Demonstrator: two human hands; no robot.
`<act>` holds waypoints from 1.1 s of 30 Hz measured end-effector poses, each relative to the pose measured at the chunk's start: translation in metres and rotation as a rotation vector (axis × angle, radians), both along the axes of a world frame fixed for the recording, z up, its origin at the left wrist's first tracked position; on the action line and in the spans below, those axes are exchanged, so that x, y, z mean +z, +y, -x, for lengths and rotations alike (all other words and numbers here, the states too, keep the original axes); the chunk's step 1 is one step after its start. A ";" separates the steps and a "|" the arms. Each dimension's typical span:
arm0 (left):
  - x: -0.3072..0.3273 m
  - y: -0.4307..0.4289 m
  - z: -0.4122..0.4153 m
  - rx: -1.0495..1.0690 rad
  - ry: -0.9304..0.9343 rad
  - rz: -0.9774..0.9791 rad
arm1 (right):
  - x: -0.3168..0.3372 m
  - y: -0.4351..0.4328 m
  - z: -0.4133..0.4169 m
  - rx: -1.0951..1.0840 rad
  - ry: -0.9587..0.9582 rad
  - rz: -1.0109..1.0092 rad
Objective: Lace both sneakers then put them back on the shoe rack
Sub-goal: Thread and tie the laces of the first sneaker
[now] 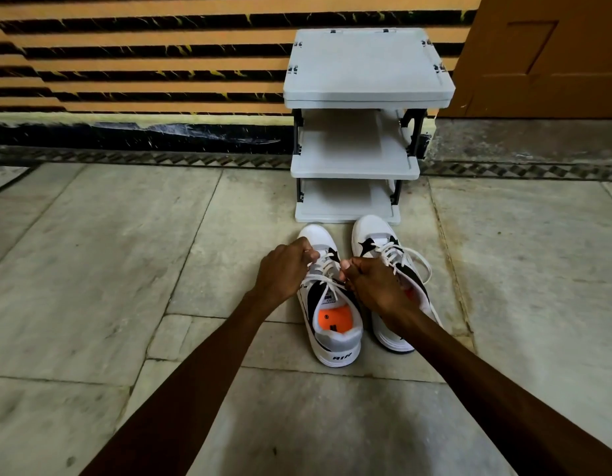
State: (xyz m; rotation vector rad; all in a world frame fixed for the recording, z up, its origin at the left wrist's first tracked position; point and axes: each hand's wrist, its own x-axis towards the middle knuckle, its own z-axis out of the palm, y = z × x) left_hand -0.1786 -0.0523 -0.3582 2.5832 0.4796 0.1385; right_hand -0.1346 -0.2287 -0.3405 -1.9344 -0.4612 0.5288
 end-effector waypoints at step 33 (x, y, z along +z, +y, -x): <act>-0.019 0.013 0.002 -0.327 -0.189 -0.679 | -0.004 -0.006 0.009 -0.029 -0.095 0.161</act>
